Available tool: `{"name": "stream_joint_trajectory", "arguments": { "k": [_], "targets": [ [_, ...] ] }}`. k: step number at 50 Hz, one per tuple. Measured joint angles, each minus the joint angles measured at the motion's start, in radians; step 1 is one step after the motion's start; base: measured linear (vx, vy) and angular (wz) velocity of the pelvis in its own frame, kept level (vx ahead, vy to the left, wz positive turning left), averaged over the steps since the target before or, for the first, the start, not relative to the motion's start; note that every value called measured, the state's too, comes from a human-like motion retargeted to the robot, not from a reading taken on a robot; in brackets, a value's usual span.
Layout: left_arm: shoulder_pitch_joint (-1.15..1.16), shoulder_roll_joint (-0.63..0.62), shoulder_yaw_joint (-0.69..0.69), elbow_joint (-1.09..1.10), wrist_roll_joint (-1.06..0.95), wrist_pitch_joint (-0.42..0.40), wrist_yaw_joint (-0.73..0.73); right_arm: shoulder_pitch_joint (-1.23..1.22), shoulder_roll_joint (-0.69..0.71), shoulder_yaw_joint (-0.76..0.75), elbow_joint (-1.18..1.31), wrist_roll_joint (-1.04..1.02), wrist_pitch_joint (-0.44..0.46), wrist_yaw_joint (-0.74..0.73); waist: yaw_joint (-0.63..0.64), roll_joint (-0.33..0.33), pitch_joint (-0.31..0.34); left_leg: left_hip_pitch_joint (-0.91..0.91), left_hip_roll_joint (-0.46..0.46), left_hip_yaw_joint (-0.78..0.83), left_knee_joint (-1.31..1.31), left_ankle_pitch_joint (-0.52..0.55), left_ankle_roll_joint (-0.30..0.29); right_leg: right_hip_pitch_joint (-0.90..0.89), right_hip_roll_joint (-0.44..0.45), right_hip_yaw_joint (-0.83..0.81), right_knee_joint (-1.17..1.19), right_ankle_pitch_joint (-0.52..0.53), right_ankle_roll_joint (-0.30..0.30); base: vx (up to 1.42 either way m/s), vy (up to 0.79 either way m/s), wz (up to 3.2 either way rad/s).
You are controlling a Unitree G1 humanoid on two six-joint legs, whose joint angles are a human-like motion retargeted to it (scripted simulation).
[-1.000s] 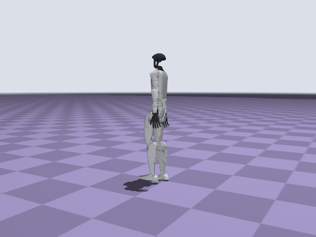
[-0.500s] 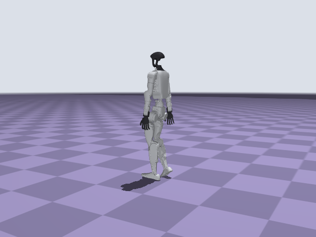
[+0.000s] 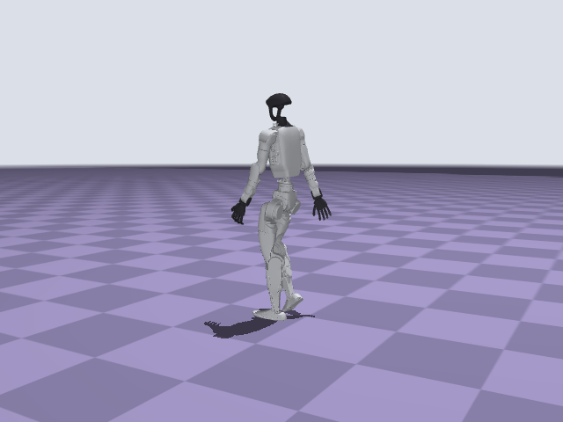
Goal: Upper body actions
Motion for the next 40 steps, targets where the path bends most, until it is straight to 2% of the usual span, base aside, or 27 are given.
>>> {"name": "stream_joint_trajectory", "arguments": {
  "k": [3,5,7,8,10,12,15,18,25,28,30,35,38,40],
  "targets": [
    [0.081,-0.007,-0.018,0.030,0.042,0.015,-0.064,-0.008,0.015,0.012,-0.042,-0.002,-0.016,0.013,0.024,-0.027,-0.028,-0.001,-0.051,-0.004,-0.005,-0.007,0.001,0.143,0.017,0.059,-0.298,0.028,0.035,0.09,-0.08,-0.19],
    [0.136,-0.006,-0.026,0.061,0.078,0.037,-0.133,-0.024,0.024,0.028,-0.077,-0.009,-0.027,0.034,0.044,-0.046,-0.042,0.000,-0.084,-0.004,-0.008,-0.013,-0.001,0.241,0.005,0.054,-0.456,-0.133,0.051,0.05,-0.06,-0.27],
    [0.186,-0.001,-0.032,0.095,0.111,0.055,-0.177,-0.045,0.031,0.046,-0.111,-0.022,-0.028,0.048,0.044,-0.065,-0.052,0.004,-0.117,-0.019,-0.011,-0.016,-0.005,0.298,-0.021,-0.071,-0.578,-0.226,0.007,0.04,-0.07,-0.04],
    [0.213,-0.001,-0.033,0.115,0.123,0.061,-0.181,-0.055,0.033,0.058,-0.128,-0.032,-0.025,0.043,0.053,-0.076,-0.061,0.007,-0.133,-0.014,-0.015,-0.018,-0.008,0.311,-0.028,-0.144,-0.635,-0.215,-0.011,0.04,-0.08,-0.13],
    [0.245,0.000,-0.040,0.147,0.132,0.067,-0.171,-0.069,0.039,0.076,-0.154,-0.048,-0.026,0.021,0.064,-0.087,-0.076,0.002,-0.152,-0.019,-0.018,-0.019,-0.013,0.319,-0.030,-0.131,-0.691,-0.177,-0.008,0.00,-0.11,-0.31],
    [0.272,0.003,-0.037,0.185,0.118,0.060,-0.109,-0.093,0.045,0.109,-0.188,-0.093,-0.048,-0.025,0.108,-0.083,-0.100,-0.027,-0.138,0.024,-0.020,-0.022,-0.027,0.286,-0.056,-0.153,-0.689,-0.176,0.029,-0.09,-0.16,-0.74],
    [0.292,-0.003,-0.032,0.204,0.062,0.017,0.019,-0.114,0.050,0.146,-0.222,-0.170,-0.080,-0.073,0.092,-0.073,-0.088,-0.041,-0.119,0.018,-0.017,-0.013,-0.035,0.231,-0.040,-0.061,-0.649,-0.184,-0.004,-0.11,-0.22,-0.07],
    [0.287,-0.012,-0.037,0.215,0.018,-0.010,0.095,-0.122,0.047,0.165,-0.220,-0.215,-0.088,-0.104,0.049,-0.054,-0.049,-0.033,-0.100,0.012,-0.017,0.006,-0.036,0.253,-0.013,-0.066,-0.636,-0.207,-0.019,-0.15,-0.14,0.43],
    [0.262,-0.031,-0.045,0.159,0.084,0.034,0.025,-0.040,0.027,0.091,-0.073,-0.081,-0.030,-0.091,0.026,-0.042,-0.067,-0.053,-0.084,-0.034,-0.009,0.030,-0.057,0.282,-0.009,-0.127,-0.677,-0.219,-0.029,-0.03,-0.16,0.42],
    [0.268,-0.027,-0.044,0.115,0.099,-0.006,0.008,-0.019,0.007,0.075,0.016,0.012,0.005,-0.080,0.190,-0.046,-0.093,-0.049,-0.062,0.094,-0.017,0.019,-0.080,0.233,0.003,-0.015,-0.652,-0.236,-0.035,0.03,-0.13,-1.41],
    [0.270,-0.019,-0.046,0.098,0.100,-0.023,0.029,-0.010,-0.003,0.060,0.048,0.060,0.033,-0.078,0.082,-0.040,-0.093,-0.066,-0.074,-0.029,-0.004,0.037,-0.079,0.266,0.001,-0.140,-0.681,-0.236,-0.048,-0.04,-0.16,1.97],
    [0.317,-0.001,0.002,0.095,0.072,-0.014,0.057,-0.027,-0.021,0.098,0.048,0.108,0.075,-0.112,0.037,-0.009,-0.088,-0.065,-0.049,-0.047,0.022,0.041,-0.102,0.301,0.032,-0.161,-0.692,-0.263,-0.061,-0.08,-0.16,0.49],
    [0.382,0.012,0.058,0.098,0.066,0.017,0.061,-0.086,-0.016,0.128,0.048,0.127,0.071,-0.099,0.013,0.004,-0.093,-0.088,-0.022,-0.067,0.105,0.026,-0.153,0.313,0.043,-0.157,-0.694,-0.280,-0.070,-0.03,-0.09,0.28],
    [0.438,0.012,0.088,0.108,0.039,0.035,0.069,-0.128,-0.007,0.143,0.048,0.136,0.061,-0.077,0.011,0.002,-0.099,-0.132,-0.018,-0.097,0.203,0.055,-0.178,0.320,0.039,-0.150,-0.696,-0.289,-0.076,0.02,-0.09,0.21]
  ]
}}
